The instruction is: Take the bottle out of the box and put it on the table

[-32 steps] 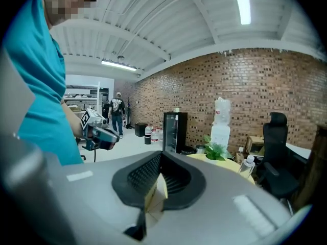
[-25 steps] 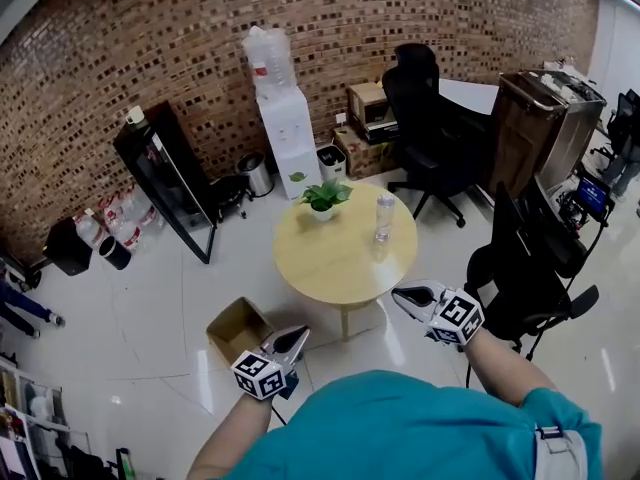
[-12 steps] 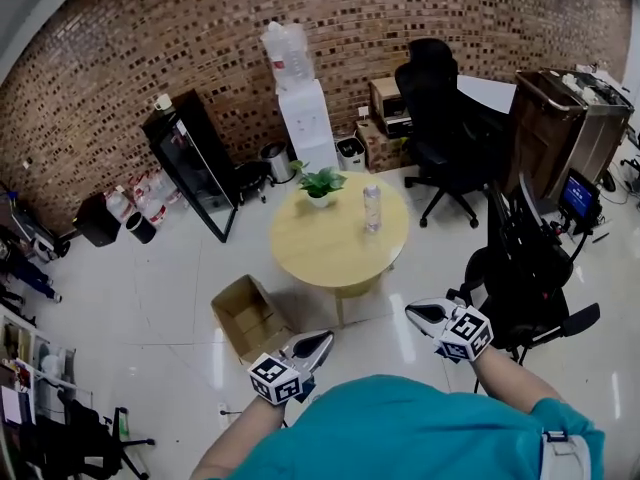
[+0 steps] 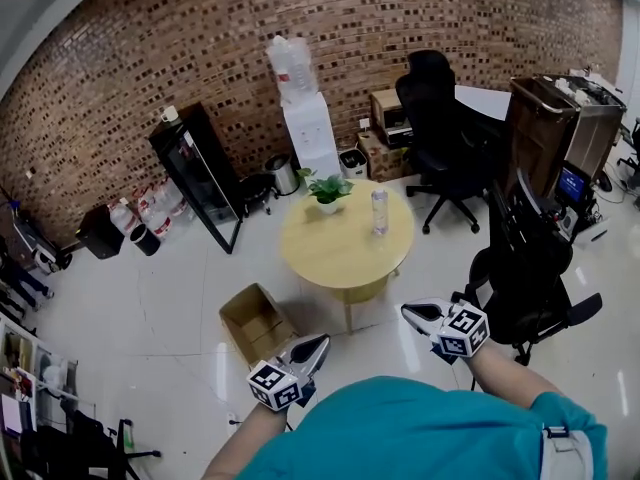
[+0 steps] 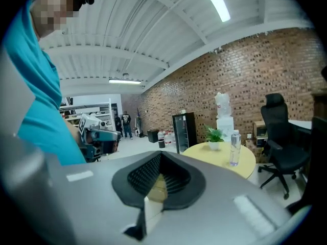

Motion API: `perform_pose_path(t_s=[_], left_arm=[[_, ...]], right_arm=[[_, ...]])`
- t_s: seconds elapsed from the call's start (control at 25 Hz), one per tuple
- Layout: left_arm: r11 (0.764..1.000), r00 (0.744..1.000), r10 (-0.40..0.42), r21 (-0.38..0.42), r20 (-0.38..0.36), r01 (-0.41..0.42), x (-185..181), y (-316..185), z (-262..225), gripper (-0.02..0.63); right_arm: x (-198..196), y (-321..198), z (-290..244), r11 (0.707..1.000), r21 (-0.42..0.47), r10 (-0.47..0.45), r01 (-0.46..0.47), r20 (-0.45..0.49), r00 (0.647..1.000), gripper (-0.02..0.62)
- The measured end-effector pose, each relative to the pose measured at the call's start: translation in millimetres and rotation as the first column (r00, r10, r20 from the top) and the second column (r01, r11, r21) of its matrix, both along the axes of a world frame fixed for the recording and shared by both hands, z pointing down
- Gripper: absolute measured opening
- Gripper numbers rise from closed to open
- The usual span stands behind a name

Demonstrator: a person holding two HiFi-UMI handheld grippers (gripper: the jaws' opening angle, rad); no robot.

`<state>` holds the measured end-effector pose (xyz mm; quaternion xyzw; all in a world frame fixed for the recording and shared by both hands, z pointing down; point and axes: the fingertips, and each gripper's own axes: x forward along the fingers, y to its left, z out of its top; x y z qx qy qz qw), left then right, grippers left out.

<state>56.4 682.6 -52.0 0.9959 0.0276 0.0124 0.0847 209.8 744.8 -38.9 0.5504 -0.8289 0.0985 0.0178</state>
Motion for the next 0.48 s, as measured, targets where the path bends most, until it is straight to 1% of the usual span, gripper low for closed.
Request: perform_pose_path(t_s=[0.12,0.28,0.36,0.48], left_arm=[[1.0,1.0,-0.002,0.02,-0.001,0.002,-32,-6,-9,0.002],[1.0,1.0,-0.021,0.016,-0.007,0.021,-70,-17,-13,0.002],[1.0,0.999,-0.028,0.002,-0.016,0.028,-83,-22,-10,0.001],[1.0,0.999,-0.029,-0.011,-0.027,0.028,-93,-27,-10,0.002]], right_arm=[[-24,-8,-12,1.0,0.003,0.018,-0.018,0.02,1.0,0.0],[-55,-16,-14,1.0,-0.015,0.022,-0.023,-0.037,0.999,0.0],[-67,-21,-13,0.999,-0.023,0.021,-0.022,-0.064,0.998,0.0],[-82,-28,-15,1.0,-0.025,0.011,-0.012,-0.07,0.998,0.0]])
